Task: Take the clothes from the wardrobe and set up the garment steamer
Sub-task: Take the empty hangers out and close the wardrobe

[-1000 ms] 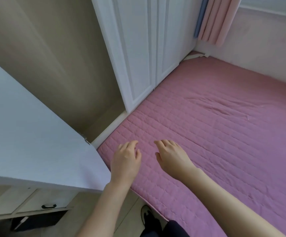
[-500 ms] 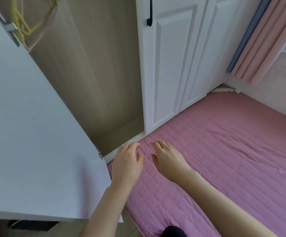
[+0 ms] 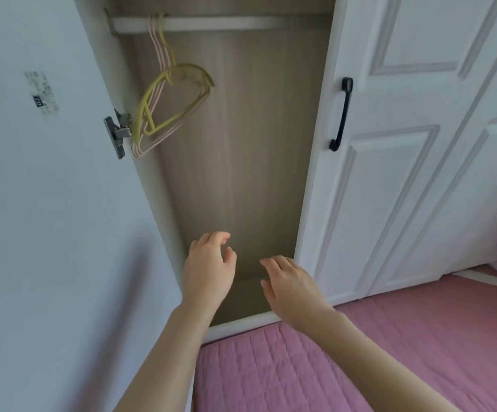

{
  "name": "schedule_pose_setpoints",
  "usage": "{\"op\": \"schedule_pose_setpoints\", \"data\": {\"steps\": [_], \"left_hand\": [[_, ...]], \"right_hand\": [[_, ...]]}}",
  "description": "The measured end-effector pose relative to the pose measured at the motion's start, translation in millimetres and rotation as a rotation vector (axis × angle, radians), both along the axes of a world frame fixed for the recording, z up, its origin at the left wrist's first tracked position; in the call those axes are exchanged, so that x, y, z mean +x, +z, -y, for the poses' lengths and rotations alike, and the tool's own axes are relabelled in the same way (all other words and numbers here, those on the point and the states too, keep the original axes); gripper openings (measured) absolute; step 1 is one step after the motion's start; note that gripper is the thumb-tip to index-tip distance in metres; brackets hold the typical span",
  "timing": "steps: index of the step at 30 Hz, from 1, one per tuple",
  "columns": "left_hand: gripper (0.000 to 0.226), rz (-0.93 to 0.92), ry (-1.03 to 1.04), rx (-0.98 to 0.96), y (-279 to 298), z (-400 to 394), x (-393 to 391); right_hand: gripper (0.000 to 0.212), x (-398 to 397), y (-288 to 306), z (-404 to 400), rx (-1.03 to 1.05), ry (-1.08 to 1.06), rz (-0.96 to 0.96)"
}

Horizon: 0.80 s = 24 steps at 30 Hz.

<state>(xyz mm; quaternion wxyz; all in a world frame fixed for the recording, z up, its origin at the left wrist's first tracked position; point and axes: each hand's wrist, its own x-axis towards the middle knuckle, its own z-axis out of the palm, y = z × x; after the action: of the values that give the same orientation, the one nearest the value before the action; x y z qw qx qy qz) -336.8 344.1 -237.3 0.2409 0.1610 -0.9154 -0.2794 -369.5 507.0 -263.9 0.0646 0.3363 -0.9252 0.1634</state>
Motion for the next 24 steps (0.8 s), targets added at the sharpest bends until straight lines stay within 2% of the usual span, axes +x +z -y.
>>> {"op": "schedule_pose_setpoints", "data": {"steps": [9, 15, 18, 24], "left_hand": [[0.030, -0.088, 0.122, -0.037, 93.4, 42.8, -46.4], [0.032, -0.203, 0.195, -0.012, 161.4, 69.7, -80.3], [0.035, -0.260, 0.237, 0.065, 186.2, 81.1, -101.9], [0.031, -0.291, 0.254, 0.122, 209.9, 107.6, -136.9]], "right_hand": [[0.034, -75.2, 62.7, 46.3, -0.004, 0.043, -0.012], [0.025, -108.8, 112.8, 90.4, -0.090, 0.071, 0.012], [0.019, -128.6, 136.7, 113.5, -0.220, 0.040, 0.118], [0.027, -165.0, 165.0, 156.8, -0.414, -0.011, 0.353]]}}
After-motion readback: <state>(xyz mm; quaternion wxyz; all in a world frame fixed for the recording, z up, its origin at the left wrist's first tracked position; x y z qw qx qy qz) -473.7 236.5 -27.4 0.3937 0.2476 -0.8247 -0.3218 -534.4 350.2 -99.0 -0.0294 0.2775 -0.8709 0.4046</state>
